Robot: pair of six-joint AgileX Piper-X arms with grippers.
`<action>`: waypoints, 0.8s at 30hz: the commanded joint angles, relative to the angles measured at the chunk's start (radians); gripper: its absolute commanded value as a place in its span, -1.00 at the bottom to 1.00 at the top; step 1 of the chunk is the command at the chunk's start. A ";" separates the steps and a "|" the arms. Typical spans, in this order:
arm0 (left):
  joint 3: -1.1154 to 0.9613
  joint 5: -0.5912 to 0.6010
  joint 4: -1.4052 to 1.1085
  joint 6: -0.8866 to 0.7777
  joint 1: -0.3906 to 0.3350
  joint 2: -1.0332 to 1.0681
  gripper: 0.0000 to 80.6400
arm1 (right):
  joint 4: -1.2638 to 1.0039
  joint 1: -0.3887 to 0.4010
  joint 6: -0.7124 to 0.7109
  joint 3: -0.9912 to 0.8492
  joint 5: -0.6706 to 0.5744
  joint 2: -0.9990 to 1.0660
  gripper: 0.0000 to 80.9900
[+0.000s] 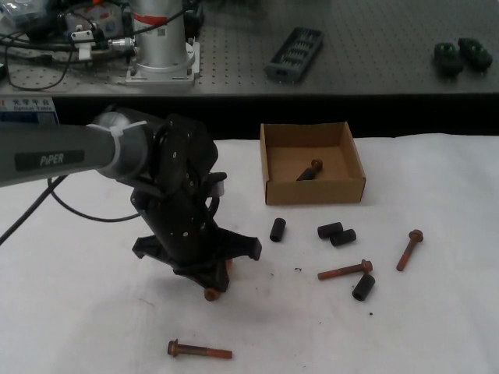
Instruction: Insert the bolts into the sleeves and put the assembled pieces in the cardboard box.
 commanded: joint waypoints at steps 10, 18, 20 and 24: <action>0.002 -0.279 -0.096 -0.414 -0.007 -0.088 -0.98 | 0.030 -0.005 0.006 -0.001 0.000 -0.007 0.56; 0.002 -0.339 -0.116 -0.453 -0.012 -0.098 -0.98 | 0.030 -0.005 -0.019 -0.001 0.000 -0.007 0.56; 0.002 -0.353 -0.115 -0.455 -0.012 -0.098 -0.98 | 0.027 -0.005 -0.018 -0.001 0.000 -0.007 0.56; 0.002 -0.359 -0.097 -0.493 -0.012 -0.098 -0.98 | 0.027 -0.005 -0.024 -0.001 0.000 -0.007 0.56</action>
